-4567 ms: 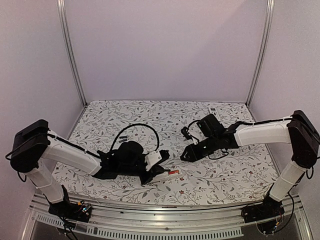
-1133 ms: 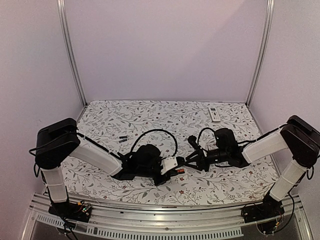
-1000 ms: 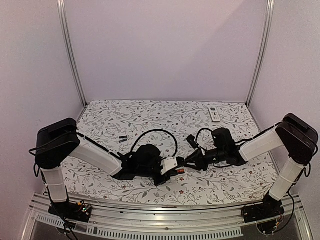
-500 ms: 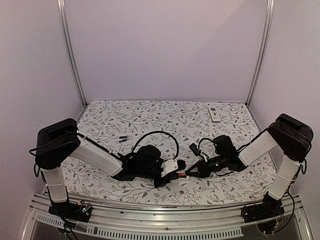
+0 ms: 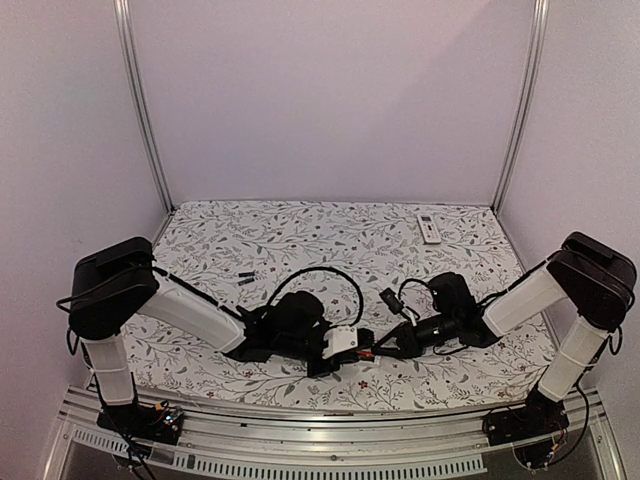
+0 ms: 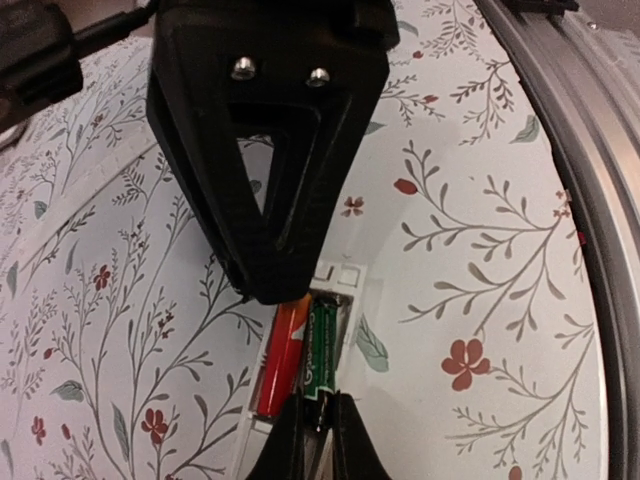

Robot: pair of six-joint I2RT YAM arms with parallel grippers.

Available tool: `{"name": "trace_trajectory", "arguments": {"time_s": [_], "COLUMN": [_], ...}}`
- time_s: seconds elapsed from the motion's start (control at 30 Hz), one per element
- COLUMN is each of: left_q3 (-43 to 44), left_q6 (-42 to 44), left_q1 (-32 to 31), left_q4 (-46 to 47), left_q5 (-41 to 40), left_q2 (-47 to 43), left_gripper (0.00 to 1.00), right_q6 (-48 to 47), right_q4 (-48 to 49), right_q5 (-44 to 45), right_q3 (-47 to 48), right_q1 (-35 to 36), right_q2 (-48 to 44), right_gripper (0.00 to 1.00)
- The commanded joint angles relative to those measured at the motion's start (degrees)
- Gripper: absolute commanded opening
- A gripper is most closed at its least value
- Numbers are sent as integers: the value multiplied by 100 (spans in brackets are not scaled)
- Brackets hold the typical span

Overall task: Load the batteries into the remote control
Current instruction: Place the battery in the battery compartment.

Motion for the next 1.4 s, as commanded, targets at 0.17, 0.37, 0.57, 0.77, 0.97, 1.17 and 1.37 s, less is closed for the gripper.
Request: {"name": "trace_trajectory", "arguments": {"time_s": [0.17,0.37,0.57,0.77,0.97,1.17,1.37], "left_q3": [242,473,585,631,668,761,880], "left_q6": [790,1047,1009,1089,1162,1253,1359], "left_q1": [60,79,103,186,249,259,268], "left_q4": [-1496,-1869,-1715,-1690,-1823,-2038,-2245], "left_q5": [-265,-113,83,210,242,124,30], "left_q2": [78,69,29,-68,-241,-310,-291], "left_gripper": [0,0,0,0,0,0,0], "right_q6": [-514,-598,-551,-528,-555,-555,-549], "right_q4": [-1088,-1496,-1658,-1665,-1692,-1709,-1828], "right_q5": [-31,221,390,406,428,436,448], "right_q3": [475,507,535,547,586,585,619], "right_q1": [90,94,103,98,98,99,102], "right_q2": [-505,-744,-782,-785,-799,-806,-865], "right_gripper": [22,23,23,25,25,25,25]}}
